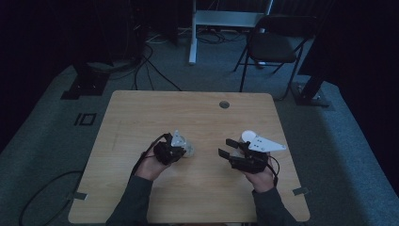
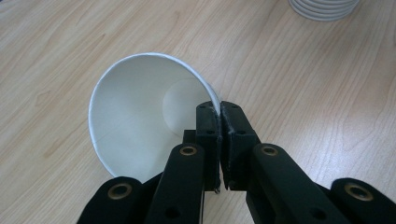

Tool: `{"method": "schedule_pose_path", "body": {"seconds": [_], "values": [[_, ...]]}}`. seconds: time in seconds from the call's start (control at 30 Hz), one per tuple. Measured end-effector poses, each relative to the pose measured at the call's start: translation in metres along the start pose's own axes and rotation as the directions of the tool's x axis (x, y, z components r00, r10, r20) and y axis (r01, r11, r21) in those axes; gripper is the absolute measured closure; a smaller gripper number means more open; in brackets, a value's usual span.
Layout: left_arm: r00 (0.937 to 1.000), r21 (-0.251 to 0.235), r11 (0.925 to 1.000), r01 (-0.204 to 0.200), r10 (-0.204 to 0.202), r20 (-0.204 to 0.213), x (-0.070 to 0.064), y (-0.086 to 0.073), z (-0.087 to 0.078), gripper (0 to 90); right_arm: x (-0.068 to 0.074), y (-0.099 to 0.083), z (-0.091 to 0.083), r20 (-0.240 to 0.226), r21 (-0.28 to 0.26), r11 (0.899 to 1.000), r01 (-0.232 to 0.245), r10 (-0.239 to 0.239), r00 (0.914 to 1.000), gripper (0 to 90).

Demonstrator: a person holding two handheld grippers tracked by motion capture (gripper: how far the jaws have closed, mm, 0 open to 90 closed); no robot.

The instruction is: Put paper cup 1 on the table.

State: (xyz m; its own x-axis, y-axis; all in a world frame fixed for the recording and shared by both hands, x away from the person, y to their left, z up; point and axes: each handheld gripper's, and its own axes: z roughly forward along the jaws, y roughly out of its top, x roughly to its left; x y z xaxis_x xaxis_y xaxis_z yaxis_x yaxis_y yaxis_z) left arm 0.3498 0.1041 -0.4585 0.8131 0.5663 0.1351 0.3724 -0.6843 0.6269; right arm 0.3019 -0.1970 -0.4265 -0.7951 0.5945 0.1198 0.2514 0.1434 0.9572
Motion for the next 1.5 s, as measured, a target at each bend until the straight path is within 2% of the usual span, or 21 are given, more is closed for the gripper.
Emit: {"method": "schedule_pose_path", "body": {"seconds": [0.3, 0.7, 1.13, 1.33, 1.43, 1.5], "values": [[0.9993, 0.028, 0.9996, 0.008, -0.007, -0.035, 0.005, -0.003, -0.002, 87.3, 0.0, 0.0, 0.001, -0.002, 0.001, 1.0, 0.0, 0.0, 1.0, 46.3], [0.9993, 0.044, 0.999, 0.004, -0.003, -0.038, 0.004, -0.003, 0.002, 86.8, 0.0, 0.0, 0.001, -0.005, 0.002, 1.0, 0.001, -0.001, 1.0, 46.2], [0.9994, 0.037, 0.9993, 0.006, -0.005, -0.035, 0.004, -0.002, 0.004, 80.3, 0.001, -0.001, 0.003, -0.008, 0.004, 1.0, -0.001, 0.001, 1.0, 46.2], [0.9997, 0.017, 0.9998, 0.009, -0.009, -0.021, 0.002, -0.001, 0.008, 75.0, 0.0, 0.0, 0.002, -0.006, 0.002, 1.0, 0.001, -0.001, 1.0, 46.2], [0.9997, 0.007, 0.9998, 0.02, -0.02, -0.014, 0.002, -0.001, 0.009, 71.7, 0.0, 0.0, 0.001, -0.006, 0.0, 1.0, 0.001, -0.001, 1.0, 46.1], [0.9994, -0.017, 0.9992, 0.036, -0.036, 0.001, 0.003, 0.0, 0.007, 70.1, 0.001, 0.0, 0.0, -0.005, -0.002, 1.0, 0.0, 0.0, 1.0, 46.0]]}}
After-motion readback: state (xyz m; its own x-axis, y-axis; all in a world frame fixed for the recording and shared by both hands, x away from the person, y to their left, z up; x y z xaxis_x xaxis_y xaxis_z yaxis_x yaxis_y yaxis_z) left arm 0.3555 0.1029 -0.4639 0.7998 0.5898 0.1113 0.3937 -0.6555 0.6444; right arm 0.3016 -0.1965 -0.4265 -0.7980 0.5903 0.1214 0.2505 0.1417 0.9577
